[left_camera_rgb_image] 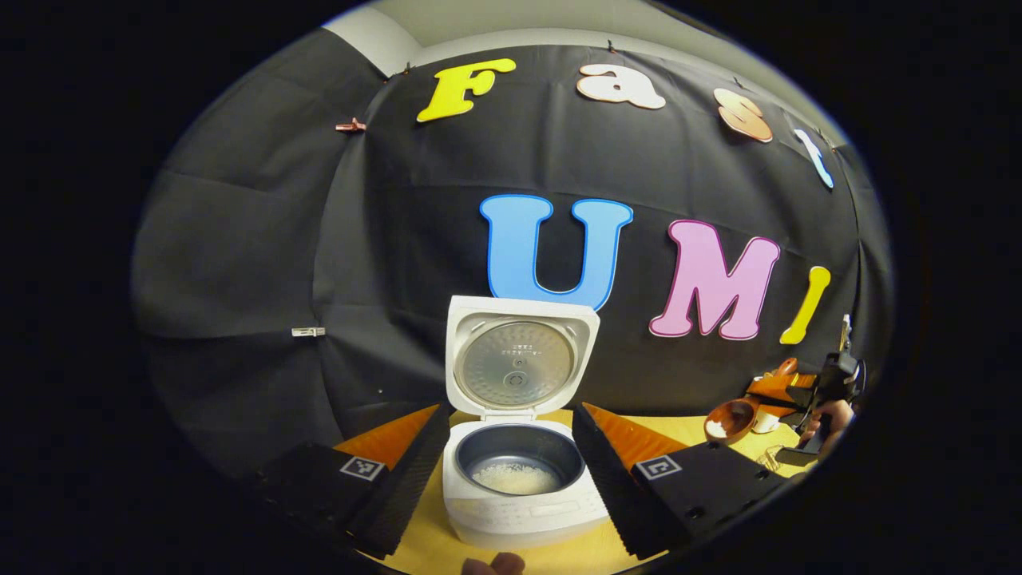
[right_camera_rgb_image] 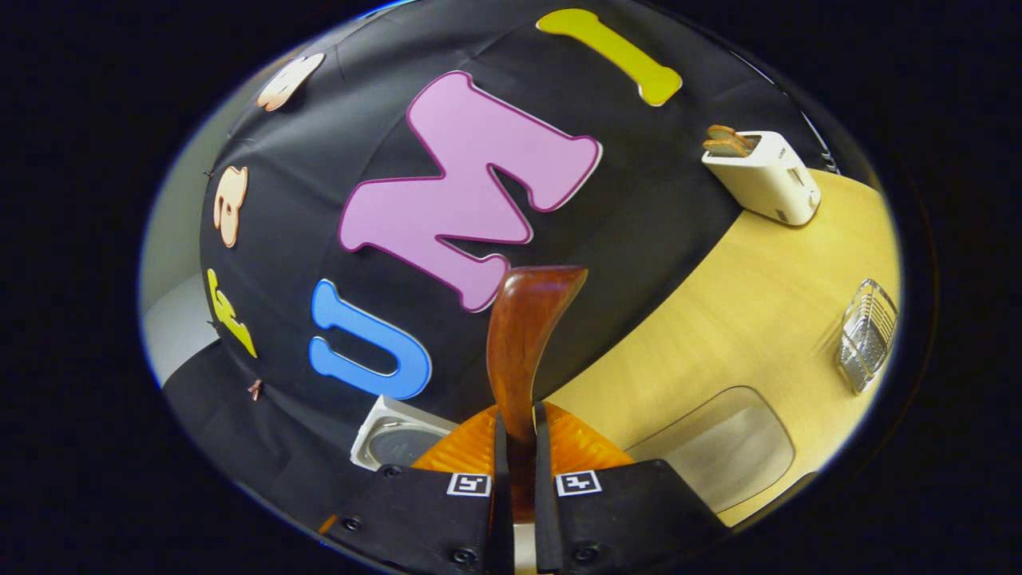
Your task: Close the left gripper, press the button to open the rice cooker; take a wooden spoon from the chopstick holder with the right hand, scoop a spoonful of rice and pour it into the rice cooker, then put the wooden spoon back into the chopstick holder.
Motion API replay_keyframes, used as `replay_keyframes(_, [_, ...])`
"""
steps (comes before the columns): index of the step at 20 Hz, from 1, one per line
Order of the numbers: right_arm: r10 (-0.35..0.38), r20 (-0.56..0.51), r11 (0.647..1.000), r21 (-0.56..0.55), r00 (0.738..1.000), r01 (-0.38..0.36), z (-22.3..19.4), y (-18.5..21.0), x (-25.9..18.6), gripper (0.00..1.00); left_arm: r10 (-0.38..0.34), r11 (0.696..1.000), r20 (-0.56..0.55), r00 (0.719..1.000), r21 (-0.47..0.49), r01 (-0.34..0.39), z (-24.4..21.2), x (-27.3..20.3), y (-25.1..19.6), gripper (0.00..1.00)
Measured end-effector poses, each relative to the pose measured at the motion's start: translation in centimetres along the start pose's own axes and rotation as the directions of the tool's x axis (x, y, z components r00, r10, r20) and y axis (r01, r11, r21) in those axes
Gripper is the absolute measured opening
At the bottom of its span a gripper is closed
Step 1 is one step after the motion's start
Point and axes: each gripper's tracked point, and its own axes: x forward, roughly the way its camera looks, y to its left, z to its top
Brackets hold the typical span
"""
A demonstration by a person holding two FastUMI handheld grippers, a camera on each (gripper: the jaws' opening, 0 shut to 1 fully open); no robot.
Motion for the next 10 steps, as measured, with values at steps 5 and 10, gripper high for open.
replay_keyframes(5, [0.067, -0.047, 0.998, 0.014, 0.997, -0.066, -4.1, 6.0, 3.6, 0.14, 0.040, 0.999, 0.001, 0.999, -0.017, -0.040, -0.2, -0.8, 2.6, 0.98])
replay_keyframes(10, [0.126, -0.116, 0.992, -0.015, 0.985, -0.129, -9.8, 10.7, 6.5, 0.14, 0.087, 0.996, 0.003, 0.996, -0.007, -0.087, -0.1, -1.4, 5.8, 0.98])
